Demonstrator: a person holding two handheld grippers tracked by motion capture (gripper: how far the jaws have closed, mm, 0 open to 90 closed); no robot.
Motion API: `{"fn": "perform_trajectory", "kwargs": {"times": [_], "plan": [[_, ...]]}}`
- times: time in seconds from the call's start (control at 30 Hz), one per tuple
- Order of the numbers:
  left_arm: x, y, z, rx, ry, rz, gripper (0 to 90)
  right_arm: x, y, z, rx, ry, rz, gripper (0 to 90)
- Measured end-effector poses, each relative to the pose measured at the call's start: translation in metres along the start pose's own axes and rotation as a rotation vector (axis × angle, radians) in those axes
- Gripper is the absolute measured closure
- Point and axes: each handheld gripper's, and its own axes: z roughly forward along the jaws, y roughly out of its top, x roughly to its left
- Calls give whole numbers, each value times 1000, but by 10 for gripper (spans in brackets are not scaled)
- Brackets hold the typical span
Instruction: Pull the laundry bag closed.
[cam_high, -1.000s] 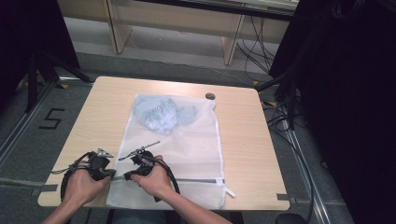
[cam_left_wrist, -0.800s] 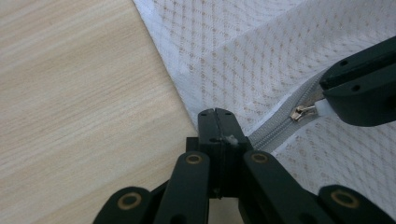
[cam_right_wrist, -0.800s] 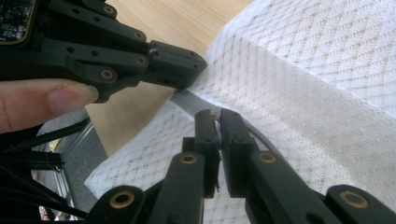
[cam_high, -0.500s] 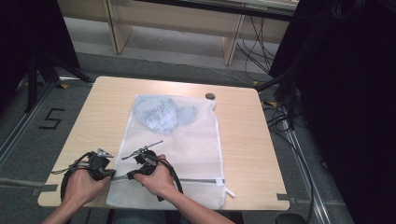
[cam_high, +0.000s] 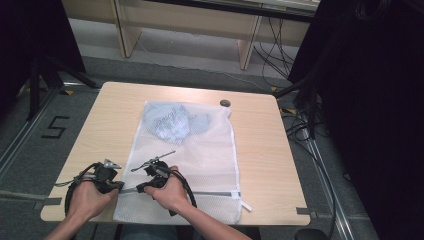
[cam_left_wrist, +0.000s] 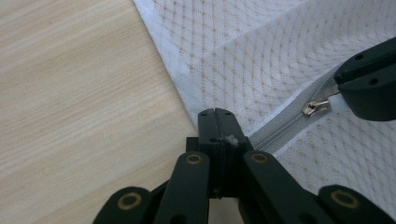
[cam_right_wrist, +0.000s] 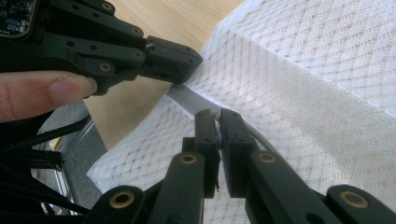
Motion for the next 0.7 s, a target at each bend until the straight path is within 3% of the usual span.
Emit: {"fn": "perform_trajectory", "kwargs": {"times": [0.13,0.17,0.23,0.3,0.43,0.5,0.57,0.7], "plan": [[0,-1,2,-31,0,-7,900,0,-1,1,2,1,0,870],[0,0,0,-5,-2,-1,900,-1,-1,1,-2,3,-18,870],[0,0,0,-1,-1,-1,900,1,-2,-1,8,-8,17,870],[0,0,0,-1,-2,1,900,-1,-2,-1,0,-7,-6,870],[0,0,0,0,-5,-1,900,0,-2,-3,7,-9,14,870],[0,0,0,-2,-3,-2,900,-2,-2,-3,-1,-17,-19,870],[0,0,0,-1,0,0,900,-1,-3,-5,8,-14,10,870],[0,0,0,1,-3,2,900,-2,-4,-6,6,-16,5,870]]}}
